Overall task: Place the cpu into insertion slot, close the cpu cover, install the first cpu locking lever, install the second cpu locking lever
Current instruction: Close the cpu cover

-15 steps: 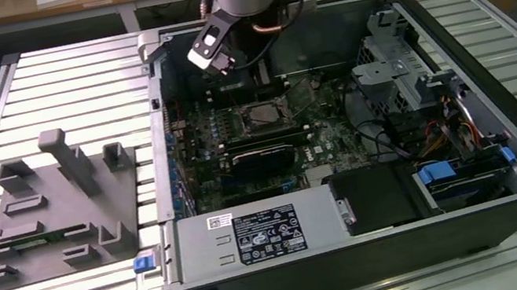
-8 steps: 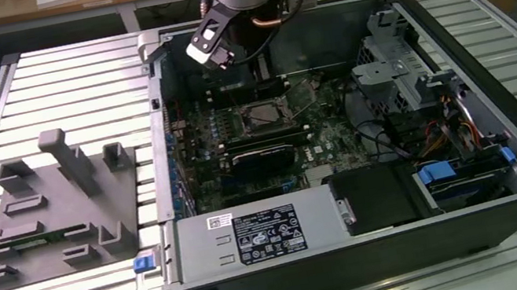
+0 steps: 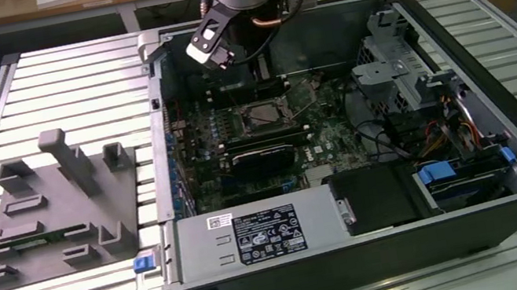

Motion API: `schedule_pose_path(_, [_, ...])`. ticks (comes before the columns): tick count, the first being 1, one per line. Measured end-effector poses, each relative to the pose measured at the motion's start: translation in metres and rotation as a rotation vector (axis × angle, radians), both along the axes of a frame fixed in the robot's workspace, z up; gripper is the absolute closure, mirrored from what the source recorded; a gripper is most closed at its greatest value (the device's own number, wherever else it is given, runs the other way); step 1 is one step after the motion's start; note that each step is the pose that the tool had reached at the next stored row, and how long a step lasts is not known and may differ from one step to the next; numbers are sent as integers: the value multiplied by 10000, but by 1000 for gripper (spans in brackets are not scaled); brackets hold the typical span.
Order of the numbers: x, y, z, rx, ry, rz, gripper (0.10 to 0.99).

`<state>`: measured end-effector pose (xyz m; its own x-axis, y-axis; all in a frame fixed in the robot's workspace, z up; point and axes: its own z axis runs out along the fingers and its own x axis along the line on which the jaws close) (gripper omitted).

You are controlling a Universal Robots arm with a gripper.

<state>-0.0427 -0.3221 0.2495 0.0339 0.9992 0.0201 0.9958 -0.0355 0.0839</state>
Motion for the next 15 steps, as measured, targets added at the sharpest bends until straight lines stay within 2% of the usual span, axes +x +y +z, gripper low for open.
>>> schedule_pose_path(6, [5,0,1,-1,1,0,980])
schedule_pose_path(15, [83,0,1,0,0,0,980])
